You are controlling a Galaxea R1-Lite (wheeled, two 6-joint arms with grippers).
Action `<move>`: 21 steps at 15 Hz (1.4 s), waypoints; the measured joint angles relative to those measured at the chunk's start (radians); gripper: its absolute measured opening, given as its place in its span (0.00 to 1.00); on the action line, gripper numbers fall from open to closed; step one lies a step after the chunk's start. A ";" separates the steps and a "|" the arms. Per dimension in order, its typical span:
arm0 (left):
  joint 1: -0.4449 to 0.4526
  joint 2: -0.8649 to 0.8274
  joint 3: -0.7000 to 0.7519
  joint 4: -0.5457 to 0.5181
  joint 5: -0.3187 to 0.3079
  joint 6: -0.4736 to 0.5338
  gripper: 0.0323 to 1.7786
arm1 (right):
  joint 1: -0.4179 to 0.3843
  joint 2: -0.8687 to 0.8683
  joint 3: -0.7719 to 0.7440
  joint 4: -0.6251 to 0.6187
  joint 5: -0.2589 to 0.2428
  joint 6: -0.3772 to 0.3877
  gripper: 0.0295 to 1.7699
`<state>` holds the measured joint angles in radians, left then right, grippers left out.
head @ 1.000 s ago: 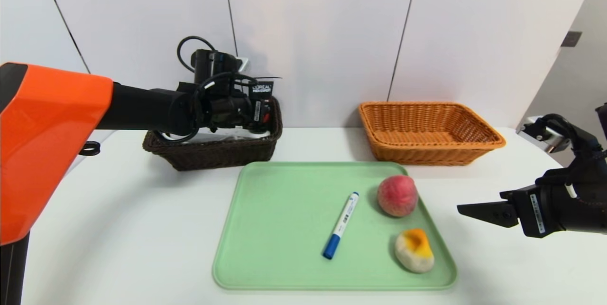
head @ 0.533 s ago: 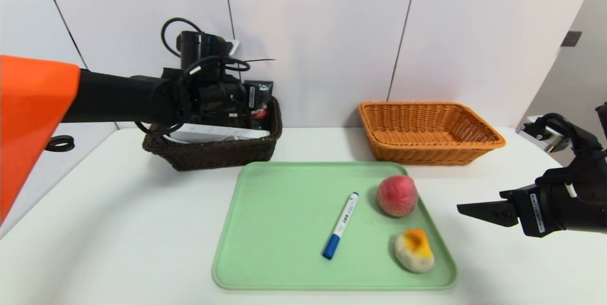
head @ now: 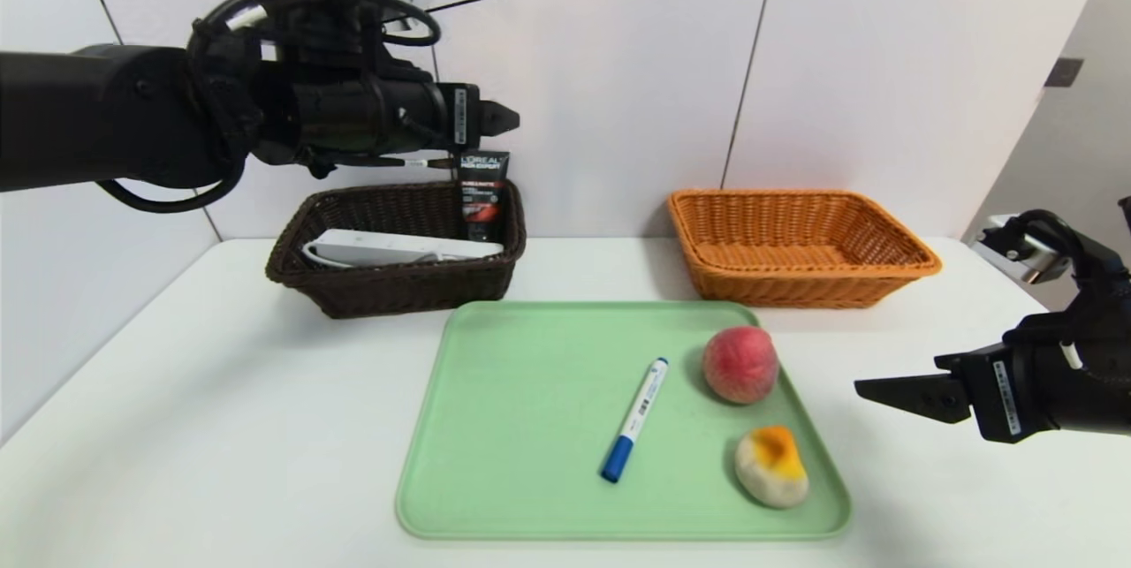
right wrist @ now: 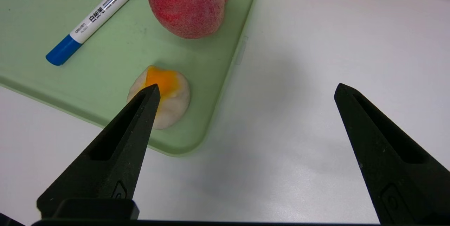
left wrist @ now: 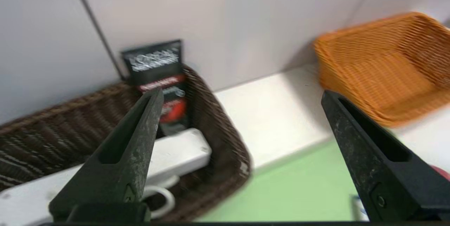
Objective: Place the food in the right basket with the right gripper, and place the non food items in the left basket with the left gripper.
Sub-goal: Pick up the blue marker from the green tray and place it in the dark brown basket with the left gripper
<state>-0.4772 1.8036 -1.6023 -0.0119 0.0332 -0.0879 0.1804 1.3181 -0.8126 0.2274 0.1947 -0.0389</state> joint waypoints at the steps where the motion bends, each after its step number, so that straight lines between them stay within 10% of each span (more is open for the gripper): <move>1: -0.048 -0.021 0.013 0.033 0.029 -0.021 0.90 | 0.000 0.000 0.000 0.000 0.000 0.000 0.97; 10: -0.354 0.020 0.107 0.313 0.151 -0.129 0.94 | 0.002 -0.026 -0.005 0.000 0.000 0.001 0.97; 21: -0.422 0.322 -0.320 0.785 0.150 -0.301 0.95 | -0.001 -0.035 -0.002 0.001 -0.001 0.001 0.97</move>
<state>-0.8996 2.1253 -1.9223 0.7730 0.1828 -0.3885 0.1794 1.2830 -0.8149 0.2283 0.1934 -0.0379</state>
